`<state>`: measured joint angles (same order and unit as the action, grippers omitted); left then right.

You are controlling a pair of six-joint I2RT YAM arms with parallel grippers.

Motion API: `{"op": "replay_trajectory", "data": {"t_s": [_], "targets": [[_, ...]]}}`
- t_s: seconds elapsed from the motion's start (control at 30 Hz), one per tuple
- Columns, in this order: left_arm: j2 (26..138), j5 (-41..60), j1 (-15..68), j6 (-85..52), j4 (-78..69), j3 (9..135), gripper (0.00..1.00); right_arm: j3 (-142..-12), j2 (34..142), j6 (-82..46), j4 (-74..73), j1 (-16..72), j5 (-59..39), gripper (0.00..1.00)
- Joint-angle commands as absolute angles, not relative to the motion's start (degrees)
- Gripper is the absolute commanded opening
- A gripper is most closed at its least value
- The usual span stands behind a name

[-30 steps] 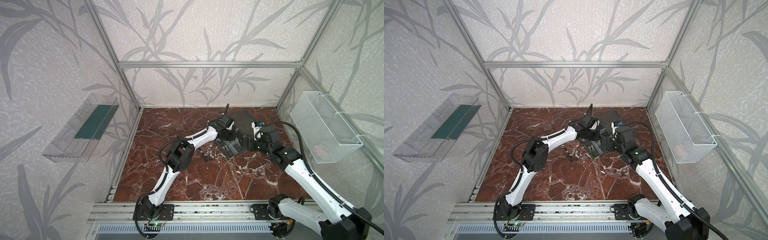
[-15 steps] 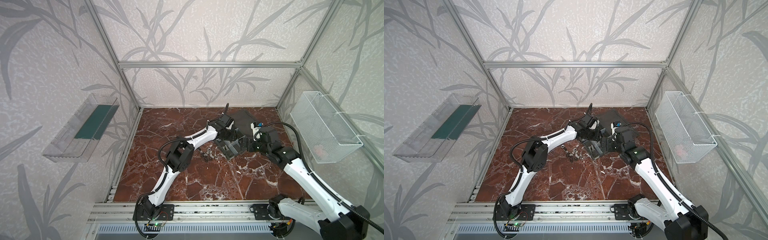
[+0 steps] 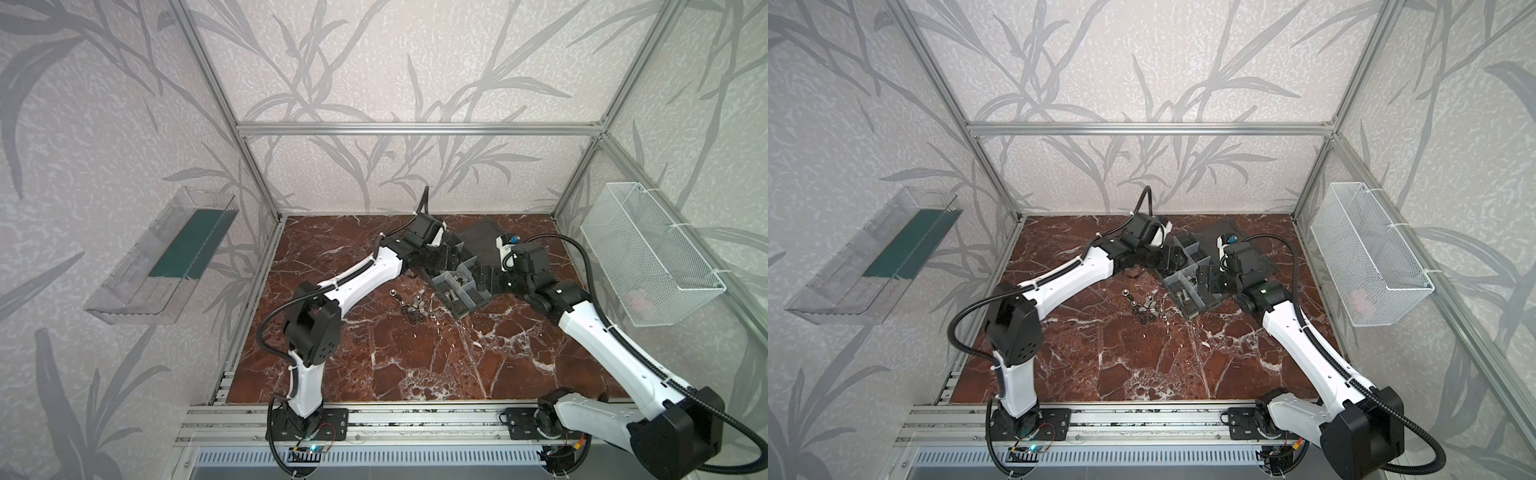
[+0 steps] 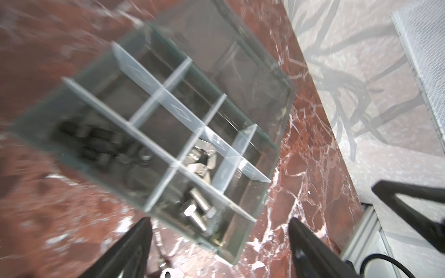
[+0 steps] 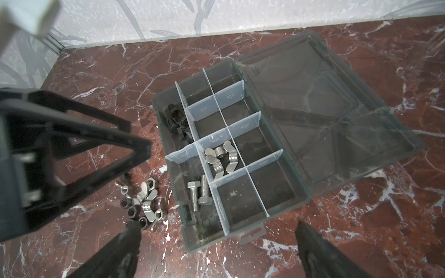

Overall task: Sort the screws and nuts into containers
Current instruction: 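Open the left gripper to drop the wing nut into the compartment, then withdraw the left gripper while the right gripper moves over the pile, then lower the right gripper onto a silver wing nut and close it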

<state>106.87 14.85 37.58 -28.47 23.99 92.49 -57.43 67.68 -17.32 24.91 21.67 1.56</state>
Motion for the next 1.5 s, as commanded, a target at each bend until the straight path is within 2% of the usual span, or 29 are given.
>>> {"op": "replay_trajectory", "data": {"t_s": [0.0, 0.1, 0.33, 0.47, 0.67, 0.87, 1.13, 1.33, 1.47], "targets": [[99.2, 10.8, 35.0, -30.4, 18.3, 82.8, 0.99, -60.3, 70.3, -16.4, 24.1, 22.2, 2.0, 0.99], [92.1, 9.7, 32.1, -31.5, 16.2, 74.3, 0.99, -62.0, 72.9, -15.6, 24.2, 24.0, 2.4, 0.99], [77.3, -2.9, 31.1, -28.7, 11.9, 58.0, 1.00, -67.5, 82.2, -12.7, 26.3, 33.5, 6.4, 1.00], [70.9, -9.4, 30.5, -32.9, 11.5, 50.5, 1.00, -69.6, 88.0, -13.6, 26.6, 38.9, 7.6, 0.91], [62.0, -2.5, 27.3, -31.5, 11.2, 42.9, 1.00, -72.9, 96.5, -16.3, 26.8, 43.4, 5.6, 0.82], [63.2, 2.3, 25.9, -31.9, 15.4, 45.3, 1.00, -78.7, 106.2, -17.7, 30.6, 44.8, 3.1, 0.63], [65.1, 8.0, 23.6, -35.8, 13.0, 44.5, 0.99, -80.5, 111.6, -18.8, 29.9, 44.9, 1.5, 0.43], [66.7, 9.7, 22.4, -36.8, 12.6, 44.7, 1.00, -80.9, 114.1, -19.8, 29.9, 44.9, 0.3, 0.35], [68.2, 11.5, 22.1, -37.2, 12.0, 45.0, 0.99, -80.2, 114.6, -20.3, 29.7, 44.9, 1.1, 0.35]]}}
